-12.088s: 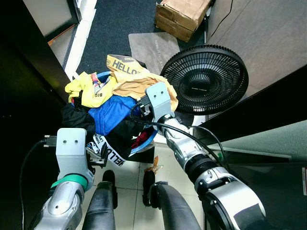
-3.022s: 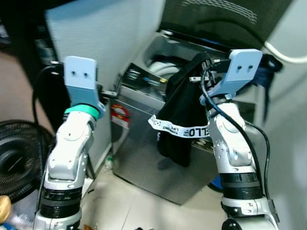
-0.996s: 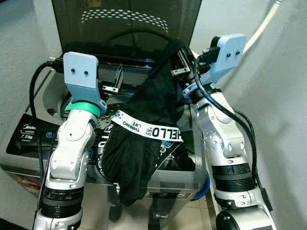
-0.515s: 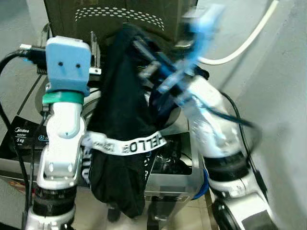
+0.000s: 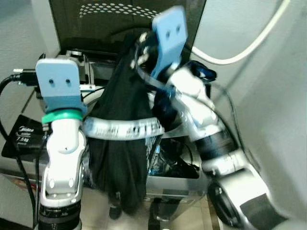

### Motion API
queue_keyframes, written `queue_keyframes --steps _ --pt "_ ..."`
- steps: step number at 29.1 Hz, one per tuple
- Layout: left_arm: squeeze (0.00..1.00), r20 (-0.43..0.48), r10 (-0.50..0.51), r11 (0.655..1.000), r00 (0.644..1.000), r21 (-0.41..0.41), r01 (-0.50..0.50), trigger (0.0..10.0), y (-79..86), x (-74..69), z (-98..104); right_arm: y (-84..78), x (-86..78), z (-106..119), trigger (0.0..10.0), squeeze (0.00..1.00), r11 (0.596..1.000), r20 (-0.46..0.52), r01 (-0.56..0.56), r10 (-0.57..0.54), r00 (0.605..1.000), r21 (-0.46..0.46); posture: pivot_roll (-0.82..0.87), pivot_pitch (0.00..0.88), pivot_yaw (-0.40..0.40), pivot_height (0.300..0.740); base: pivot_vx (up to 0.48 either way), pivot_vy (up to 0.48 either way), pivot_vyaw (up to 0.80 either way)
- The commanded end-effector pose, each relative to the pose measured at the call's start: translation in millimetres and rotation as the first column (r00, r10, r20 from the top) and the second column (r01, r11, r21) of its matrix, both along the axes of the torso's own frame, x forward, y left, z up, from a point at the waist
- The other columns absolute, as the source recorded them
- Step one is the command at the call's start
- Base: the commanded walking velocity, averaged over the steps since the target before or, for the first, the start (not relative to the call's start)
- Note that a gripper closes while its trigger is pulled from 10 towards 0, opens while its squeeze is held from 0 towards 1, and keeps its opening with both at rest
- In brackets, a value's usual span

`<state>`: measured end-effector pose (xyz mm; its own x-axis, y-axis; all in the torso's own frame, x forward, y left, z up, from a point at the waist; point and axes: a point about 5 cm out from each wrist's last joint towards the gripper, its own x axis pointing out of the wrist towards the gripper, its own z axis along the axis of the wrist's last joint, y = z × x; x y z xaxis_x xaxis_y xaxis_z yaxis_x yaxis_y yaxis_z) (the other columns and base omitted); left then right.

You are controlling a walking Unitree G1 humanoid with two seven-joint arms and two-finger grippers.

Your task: Clothes washing

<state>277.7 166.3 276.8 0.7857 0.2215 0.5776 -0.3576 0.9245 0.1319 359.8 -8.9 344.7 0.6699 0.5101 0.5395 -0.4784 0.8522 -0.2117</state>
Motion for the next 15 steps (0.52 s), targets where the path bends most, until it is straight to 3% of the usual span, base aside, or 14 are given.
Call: queue_keyframes --steps 1,5,8,10,13,15 --pt "0.00 0.005 -0.078 0.996 0.997 0.051 0.078 10.0 -20.2 -2.1 -2.7 -1.4 6.5 20.3 10.0 0.00 0.994 0.024 0.041 -0.043 0.999 0.097 0.09 0.007 -0.051 0.740 0.000 0.000 0.00" --pt "0.00 -0.025 -0.171 0.982 0.985 0.083 0.172 10.0 -40.1 -5.0 -9.3 0.4 5.6 48.9 10.0 0.00 0.976 0.065 0.038 -0.053 0.996 0.215 0.09 0.011 -0.052 0.740 0.000 0.000 0.00" --pt "0.00 -0.043 -0.199 0.975 0.979 0.087 0.202 10.0 -45.5 -5.8 -11.7 3.0 4.1 56.1 10.0 0.00 0.973 0.075 0.025 -0.043 0.996 0.230 0.09 0.014 -0.054 0.740 0.000 0.000 0.00" --pt "0.00 -0.055 -0.205 0.975 0.977 0.078 0.209 10.0 -45.9 -5.7 -12.9 6.9 4.1 52.0 10.0 0.00 0.981 0.072 0.025 -0.039 0.997 0.192 0.09 0.018 -0.055 0.740 0.000 0.000 0.00" --pt "0.00 -0.071 -0.200 0.977 0.977 0.065 0.205 10.0 -39.9 -3.5 -13.2 16.2 9.8 12.7 10.0 0.00 1.000 0.009 -0.003 0.003 1.000 0.004 0.09 0.028 -0.051 0.740 0.000 0.000 0.00" --pt "0.00 -0.071 -0.200 0.977 0.977 0.065 0.205 10.0 -39.9 -3.5 -13.2 16.2 9.8 12.7 10.0 0.00 1.000 0.009 -0.003 0.003 1.000 0.004 0.09 0.028 -0.051 0.740 0.000 0.000 0.00"
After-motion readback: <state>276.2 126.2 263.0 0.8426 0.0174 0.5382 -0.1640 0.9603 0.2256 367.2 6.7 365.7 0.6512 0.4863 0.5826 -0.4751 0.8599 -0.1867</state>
